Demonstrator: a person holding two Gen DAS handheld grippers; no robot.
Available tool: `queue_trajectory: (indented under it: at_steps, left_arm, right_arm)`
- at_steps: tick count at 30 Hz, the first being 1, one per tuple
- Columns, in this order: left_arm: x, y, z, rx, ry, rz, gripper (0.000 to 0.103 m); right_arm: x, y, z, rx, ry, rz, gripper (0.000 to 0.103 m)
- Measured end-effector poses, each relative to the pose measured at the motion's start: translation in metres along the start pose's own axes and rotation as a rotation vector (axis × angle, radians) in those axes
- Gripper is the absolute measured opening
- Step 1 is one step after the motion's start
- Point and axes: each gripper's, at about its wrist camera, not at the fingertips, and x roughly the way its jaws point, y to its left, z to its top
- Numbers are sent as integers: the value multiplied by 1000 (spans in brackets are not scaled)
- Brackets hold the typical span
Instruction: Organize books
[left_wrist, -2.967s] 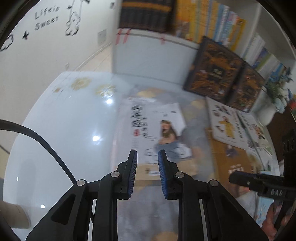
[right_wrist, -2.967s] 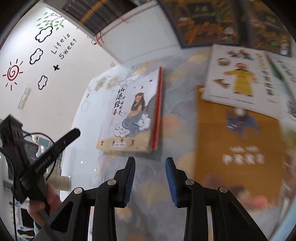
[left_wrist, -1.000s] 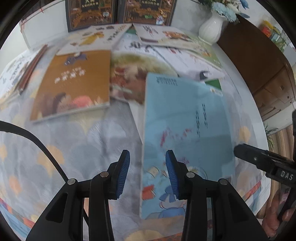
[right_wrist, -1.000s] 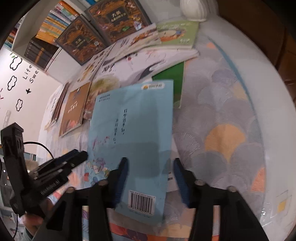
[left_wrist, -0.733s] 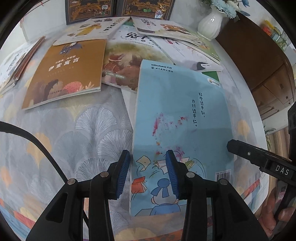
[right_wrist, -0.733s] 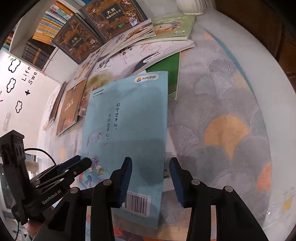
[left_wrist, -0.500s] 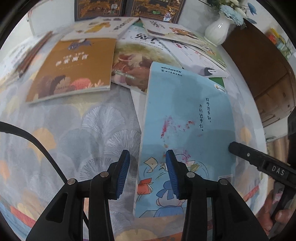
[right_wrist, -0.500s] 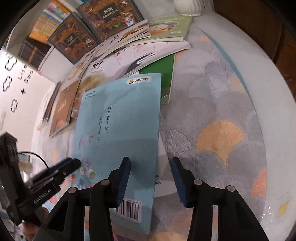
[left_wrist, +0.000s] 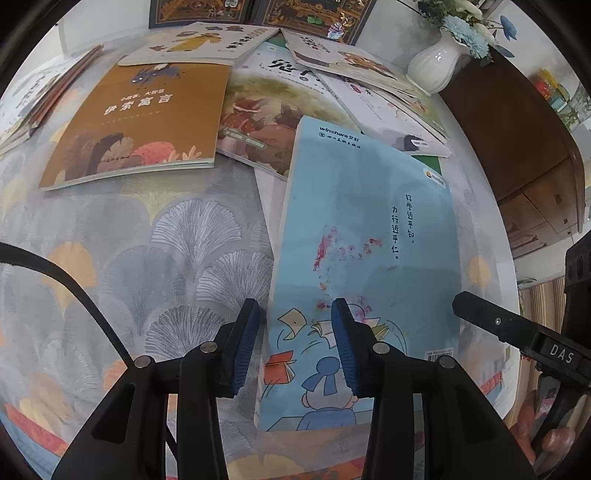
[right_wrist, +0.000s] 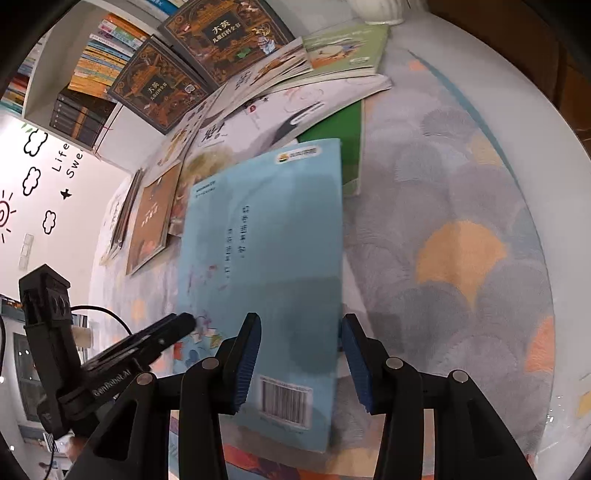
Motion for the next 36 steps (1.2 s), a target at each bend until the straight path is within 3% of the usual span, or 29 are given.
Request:
queue_trajectory:
  at_steps: [4,9,12,15,16,17,20,22,26,30,35,36]
  left_arm:
    - [1,1,-1,-2,-1,-18,40]
    - [4,1,-2,5,-23,-20,47]
    - [3,6,-1,-2,-24,-42,46]
    - [-4,15,1,-29,-19,-78,43]
    - [-10,20,0,-44,-38,-84,43]
    - [-19,25,-1,-59,-66,-91,43]
    - [-46,46,-2,-99,-125,-62,43]
    - [-58,57,-2,-100,-137,-68,43]
    - [-56,57,0,-77,-109,-79,43]
    - [-37,39,-3,-23,-71,-69,43]
    - [-2,20,-5,24,19,-49,43]
    - [-3,19,-7,25,8,-50,44]
  right_arm:
    - [4,6,0,-24,-2,-30,47]
    - [2,10,7,-33,-20,29,48]
    - [-15,12,11,-3,-52,118,48]
    - [-35,31,19,-3,-52,321,41]
    - [-41,44,21,-25,-60,349,41]
    - [-47,62,21,-78,-75,344,41]
    - [-54,102,20,-227,-114,214,41]
    - [-45,91,23,-181,-91,173,41]
    - [-20,30,19,-1,-38,77,41]
    - [-11,5,5,27,-23,28,41]
    - [0,4,3,26,-7,63,42]
    - [1,5,2,20,-10,58,42]
